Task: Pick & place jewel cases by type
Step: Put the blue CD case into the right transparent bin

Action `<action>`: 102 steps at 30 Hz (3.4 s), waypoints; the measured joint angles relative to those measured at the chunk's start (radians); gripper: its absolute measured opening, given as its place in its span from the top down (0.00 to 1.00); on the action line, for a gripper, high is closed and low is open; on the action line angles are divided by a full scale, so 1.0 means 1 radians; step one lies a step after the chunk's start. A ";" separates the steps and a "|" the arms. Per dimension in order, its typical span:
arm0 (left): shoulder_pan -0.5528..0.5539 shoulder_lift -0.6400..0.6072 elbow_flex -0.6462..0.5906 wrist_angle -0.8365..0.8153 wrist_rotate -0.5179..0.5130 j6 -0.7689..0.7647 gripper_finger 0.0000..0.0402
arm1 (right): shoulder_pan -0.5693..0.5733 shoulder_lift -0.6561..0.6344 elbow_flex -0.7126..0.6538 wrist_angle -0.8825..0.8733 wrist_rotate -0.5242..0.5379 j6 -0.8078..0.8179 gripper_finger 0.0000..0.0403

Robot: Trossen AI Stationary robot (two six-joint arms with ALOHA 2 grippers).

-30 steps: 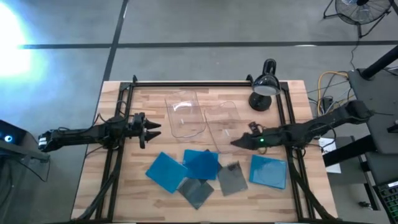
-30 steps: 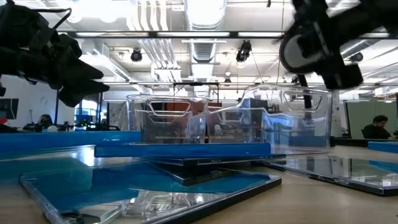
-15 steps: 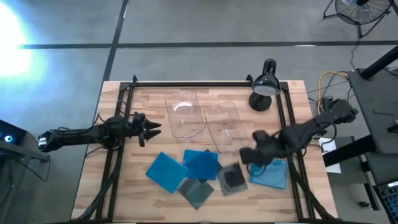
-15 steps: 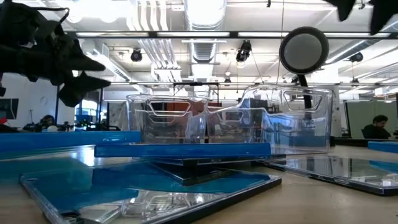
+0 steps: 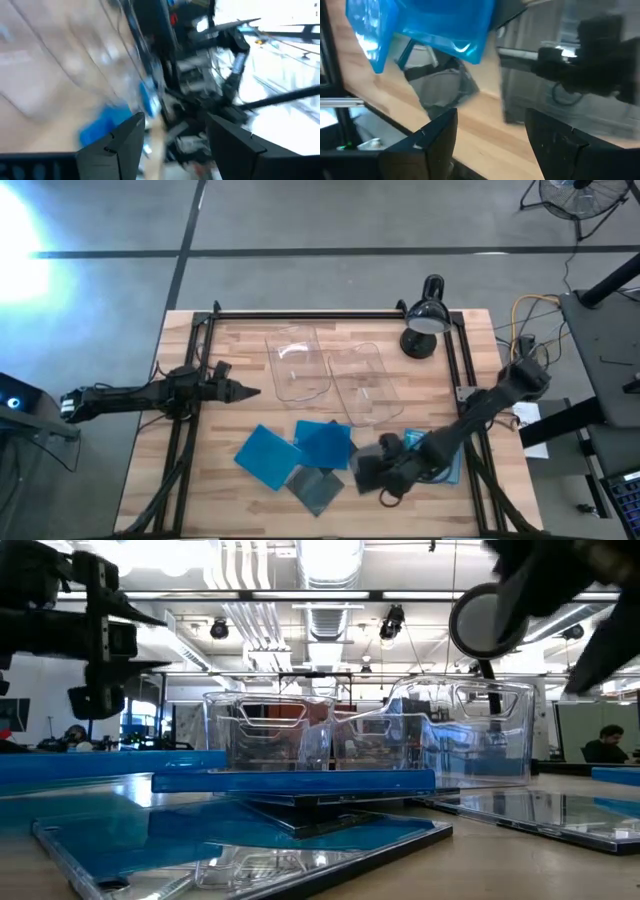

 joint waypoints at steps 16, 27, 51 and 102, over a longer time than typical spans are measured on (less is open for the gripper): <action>-0.484 0.372 0.235 -0.269 -0.412 0.187 0.58 | -0.050 0.261 0.078 0.190 0.149 0.015 0.44; -0.526 0.808 0.442 -0.241 -0.566 0.470 0.58 | -0.041 0.372 0.179 0.118 0.234 0.168 0.44; -0.466 1.403 0.763 -0.230 -0.452 0.674 0.58 | -0.065 0.368 0.168 0.117 0.421 0.083 0.45; -0.467 1.240 0.760 -0.340 -0.555 0.712 0.58 | 0.044 0.024 0.147 -0.126 0.305 0.037 0.93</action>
